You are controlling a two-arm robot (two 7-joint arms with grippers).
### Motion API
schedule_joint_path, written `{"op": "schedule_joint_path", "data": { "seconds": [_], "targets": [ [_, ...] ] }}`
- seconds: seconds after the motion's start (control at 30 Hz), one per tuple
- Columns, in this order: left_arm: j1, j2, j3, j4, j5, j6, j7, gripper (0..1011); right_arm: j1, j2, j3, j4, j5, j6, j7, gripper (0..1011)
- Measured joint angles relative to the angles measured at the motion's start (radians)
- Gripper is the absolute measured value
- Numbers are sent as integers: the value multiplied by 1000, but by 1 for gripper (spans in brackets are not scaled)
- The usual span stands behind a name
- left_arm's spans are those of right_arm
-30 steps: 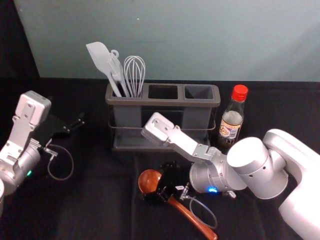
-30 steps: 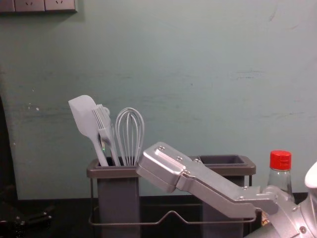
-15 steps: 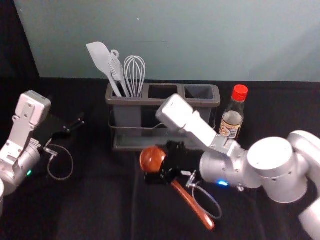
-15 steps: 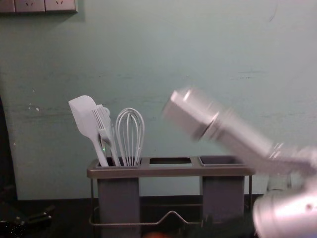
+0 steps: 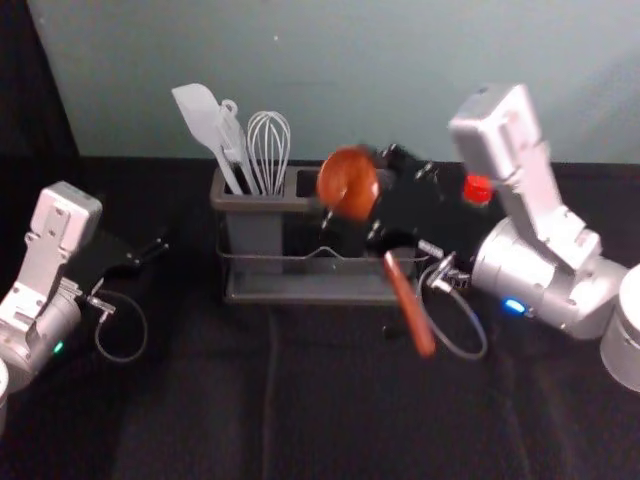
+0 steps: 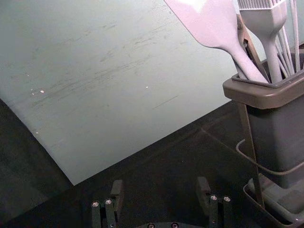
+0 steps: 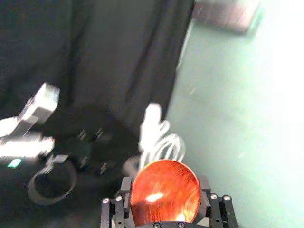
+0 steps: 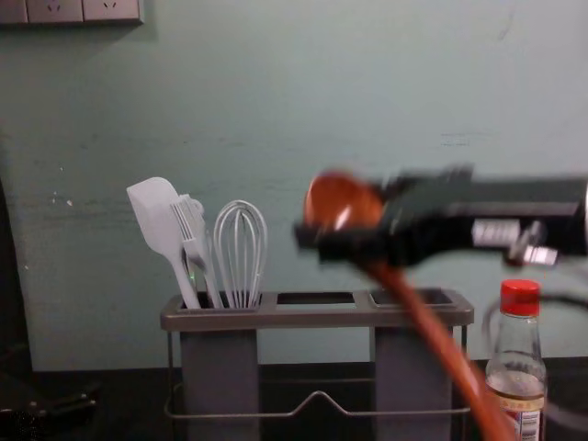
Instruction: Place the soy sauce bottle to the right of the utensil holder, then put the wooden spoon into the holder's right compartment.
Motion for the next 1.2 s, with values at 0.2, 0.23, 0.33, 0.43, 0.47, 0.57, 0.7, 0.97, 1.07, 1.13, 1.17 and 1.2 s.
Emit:
{"op": "schedule_joint_path", "data": {
  "seconds": [0.2,0.23,0.33,0.43,0.47,0.57,0.7,0.97,1.07,1.13,1.17,1.2],
  "targets": [
    [0,0,0,0,0,0,0,1005,7,-25,47,3,-16,-129,-43,846],
    [0,0,0,0,0,0,0,1005,11,-29,50,8,-19,-142,-46,846],
    [0,0,0,0,0,0,0,1005,30,-48,56,33,-30,-189,-53,846],
    [0,0,0,0,0,0,0,1005,54,-72,59,65,-52,-242,-66,846],
    [0,0,0,0,0,0,0,1005,58,-76,59,72,-58,-252,-70,846],
    [0,0,0,0,0,0,0,1005,84,-102,58,114,-88,-306,-86,846],
    [0,0,0,0,0,0,0,1005,125,-140,58,187,-121,-378,-99,846],
    [0,0,0,0,0,0,0,1005,210,-195,61,331,-123,-443,-87,846],
    [0,0,0,0,0,0,0,1005,233,-210,60,373,-135,-463,-87,846],
    [0,0,0,0,0,0,0,1005,249,-221,57,402,-147,-476,-89,846],
    [0,0,0,0,0,0,0,1005,254,-224,56,411,-151,-480,-91,846],
    [0,0,0,0,0,0,0,1005,259,-228,56,419,-155,-484,-94,846]
  ]
}}
